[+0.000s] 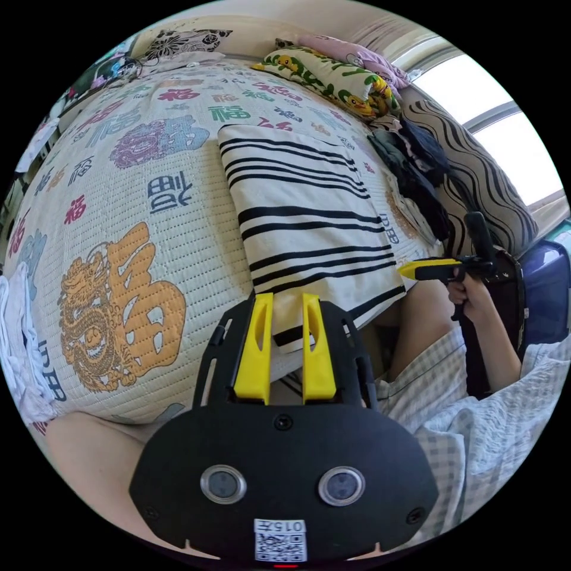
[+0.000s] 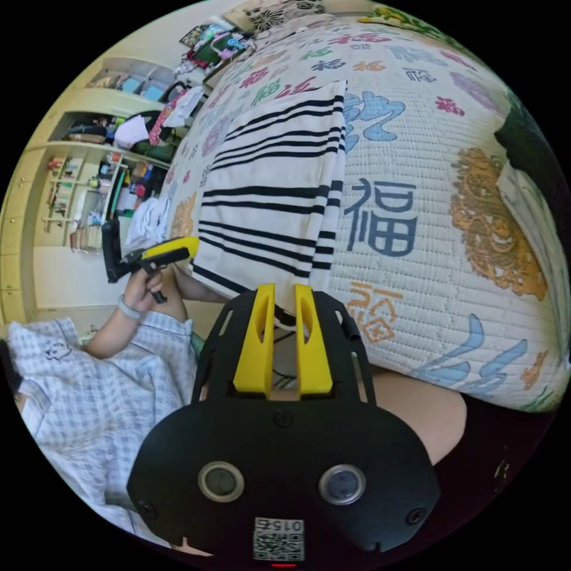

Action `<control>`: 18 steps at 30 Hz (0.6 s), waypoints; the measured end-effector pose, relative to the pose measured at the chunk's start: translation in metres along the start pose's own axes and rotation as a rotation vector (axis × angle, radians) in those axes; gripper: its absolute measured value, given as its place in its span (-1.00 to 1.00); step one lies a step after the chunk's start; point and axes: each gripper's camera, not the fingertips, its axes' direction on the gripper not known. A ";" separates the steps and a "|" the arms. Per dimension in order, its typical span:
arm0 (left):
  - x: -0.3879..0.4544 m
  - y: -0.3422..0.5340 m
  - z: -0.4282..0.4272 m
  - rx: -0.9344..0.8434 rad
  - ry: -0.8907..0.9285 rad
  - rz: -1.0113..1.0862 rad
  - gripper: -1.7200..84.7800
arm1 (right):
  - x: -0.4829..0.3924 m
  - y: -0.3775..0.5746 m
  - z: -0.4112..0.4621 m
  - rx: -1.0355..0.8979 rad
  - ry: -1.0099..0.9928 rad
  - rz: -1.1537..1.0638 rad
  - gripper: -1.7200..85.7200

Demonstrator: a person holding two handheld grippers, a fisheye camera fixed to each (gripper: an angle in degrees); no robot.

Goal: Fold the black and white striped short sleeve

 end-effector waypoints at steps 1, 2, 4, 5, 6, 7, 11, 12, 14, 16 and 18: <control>0.000 0.000 -0.004 0.000 0.004 -0.002 -0.78 | 0.005 -0.006 0.007 -0.017 -0.032 0.013 -0.90; 0.000 -0.001 -0.006 -0.001 0.006 -0.003 -0.78 | 0.006 -0.009 0.011 -0.034 -0.024 0.015 -0.92; 0.001 -0.001 -0.014 -0.005 0.009 -0.004 -0.78 | 0.008 -0.016 0.020 -0.066 0.036 -0.005 -0.96; 0.001 -0.002 -0.017 -0.006 0.011 -0.006 -0.78 | 0.009 -0.017 0.018 -0.069 0.033 -0.006 -0.96; 0.000 -0.002 -0.022 -0.010 0.019 -0.015 -0.79 | 0.010 -0.018 0.013 -0.063 0.058 -0.004 -0.97; 0.000 -0.003 -0.028 -0.011 0.035 -0.022 -0.80 | 0.011 -0.017 0.004 -0.051 0.105 -0.005 -0.97; 0.008 -0.005 -0.045 -0.002 0.083 0.010 -0.81 | 0.021 -0.015 -0.018 -0.036 0.126 0.006 -0.98; 0.012 -0.006 -0.044 -0.009 0.086 0.026 -0.81 | 0.024 -0.016 -0.017 -0.052 0.142 0.003 -0.98; 0.014 -0.006 -0.039 -0.038 0.073 0.035 -0.82 | 0.026 -0.022 -0.010 -0.098 0.126 -0.013 -0.97; 0.014 -0.006 -0.035 -0.061 0.043 0.026 -0.84 | 0.023 -0.030 -0.001 -0.148 0.104 -0.040 -0.97; 0.014 -0.005 -0.036 -0.081 0.032 0.027 -0.85 | 0.020 -0.035 -0.002 -0.137 0.139 -0.040 -0.97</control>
